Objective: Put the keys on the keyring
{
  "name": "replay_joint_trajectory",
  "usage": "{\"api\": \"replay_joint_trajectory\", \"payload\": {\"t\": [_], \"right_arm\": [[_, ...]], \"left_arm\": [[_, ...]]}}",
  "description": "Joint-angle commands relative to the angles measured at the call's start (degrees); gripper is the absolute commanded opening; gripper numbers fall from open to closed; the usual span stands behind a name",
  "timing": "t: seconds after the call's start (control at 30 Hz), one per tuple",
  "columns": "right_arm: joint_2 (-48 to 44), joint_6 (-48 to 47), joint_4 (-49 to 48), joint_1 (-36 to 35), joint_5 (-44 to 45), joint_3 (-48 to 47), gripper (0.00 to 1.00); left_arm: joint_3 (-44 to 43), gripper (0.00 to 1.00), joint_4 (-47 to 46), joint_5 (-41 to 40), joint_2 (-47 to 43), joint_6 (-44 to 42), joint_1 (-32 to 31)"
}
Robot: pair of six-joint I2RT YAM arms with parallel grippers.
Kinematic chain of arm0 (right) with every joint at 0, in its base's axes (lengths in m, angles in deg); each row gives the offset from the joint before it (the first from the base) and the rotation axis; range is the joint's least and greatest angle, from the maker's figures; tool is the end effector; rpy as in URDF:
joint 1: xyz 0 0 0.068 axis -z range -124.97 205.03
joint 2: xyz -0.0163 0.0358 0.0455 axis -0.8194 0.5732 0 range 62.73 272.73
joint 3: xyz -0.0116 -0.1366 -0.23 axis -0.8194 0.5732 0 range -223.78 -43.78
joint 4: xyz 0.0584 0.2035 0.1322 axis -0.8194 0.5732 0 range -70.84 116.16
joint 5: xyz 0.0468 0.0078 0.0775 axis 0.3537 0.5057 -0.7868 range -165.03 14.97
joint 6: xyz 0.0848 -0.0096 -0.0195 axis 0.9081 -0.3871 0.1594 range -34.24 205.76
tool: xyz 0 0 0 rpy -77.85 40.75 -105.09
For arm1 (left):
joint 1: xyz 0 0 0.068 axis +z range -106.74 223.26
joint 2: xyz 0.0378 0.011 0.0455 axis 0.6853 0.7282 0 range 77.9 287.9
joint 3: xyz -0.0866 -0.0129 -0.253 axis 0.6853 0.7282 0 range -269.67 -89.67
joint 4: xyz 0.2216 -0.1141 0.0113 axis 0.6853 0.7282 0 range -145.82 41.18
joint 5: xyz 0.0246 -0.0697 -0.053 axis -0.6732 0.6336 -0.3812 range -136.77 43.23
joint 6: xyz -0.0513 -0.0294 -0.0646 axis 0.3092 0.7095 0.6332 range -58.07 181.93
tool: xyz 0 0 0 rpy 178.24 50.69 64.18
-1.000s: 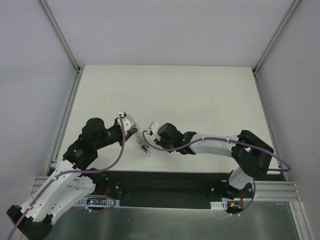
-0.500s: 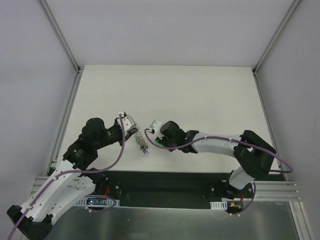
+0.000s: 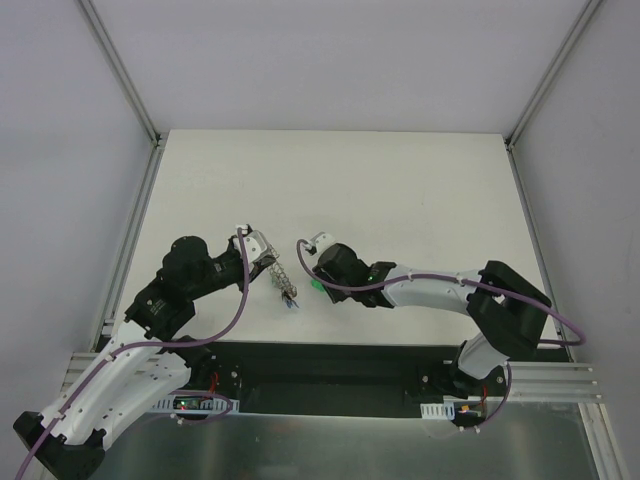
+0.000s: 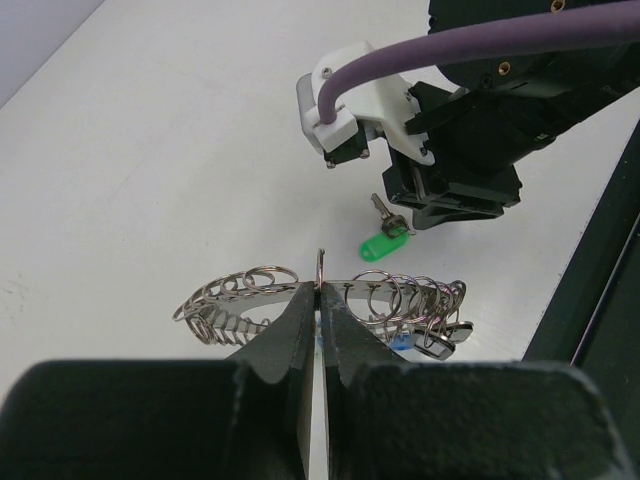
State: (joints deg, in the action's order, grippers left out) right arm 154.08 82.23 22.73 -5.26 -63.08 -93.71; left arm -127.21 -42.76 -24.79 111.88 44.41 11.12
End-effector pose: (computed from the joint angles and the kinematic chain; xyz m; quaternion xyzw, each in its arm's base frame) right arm 0.1855 0.2925 0.1575 -0.4518 0.8011 0.0963 0.3806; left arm 0.1349 -0.1190 0.3082 0.4264 0.6282 -0.2250 0.6106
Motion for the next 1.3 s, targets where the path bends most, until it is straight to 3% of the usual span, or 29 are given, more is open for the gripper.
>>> {"api": "replay_joint_trajectory", "payload": {"t": [0.0,0.5,0.9,1.27], "right_arm": [[0.76,6.25,-2.60,-0.44,2.74,-2.19,0.31],[3.31,9.24,-5.24,-1.05,2.55,-2.36,0.29],[3.30,10.82,-1.64,-4.92,12.30,-5.17,0.33],[8.14,11.97,1.43,-6.06,16.00,-8.07,0.25]], "left_arm": [[-0.52,0.00,-4.45,0.26,-1.19,-0.06,0.68],[-0.43,0.00,-4.53,0.35,-1.72,0.03,0.68],[-0.25,0.00,-4.45,-0.79,-2.86,0.12,0.68],[-0.08,0.00,-4.45,-0.80,-3.57,-0.06,0.68]]}}
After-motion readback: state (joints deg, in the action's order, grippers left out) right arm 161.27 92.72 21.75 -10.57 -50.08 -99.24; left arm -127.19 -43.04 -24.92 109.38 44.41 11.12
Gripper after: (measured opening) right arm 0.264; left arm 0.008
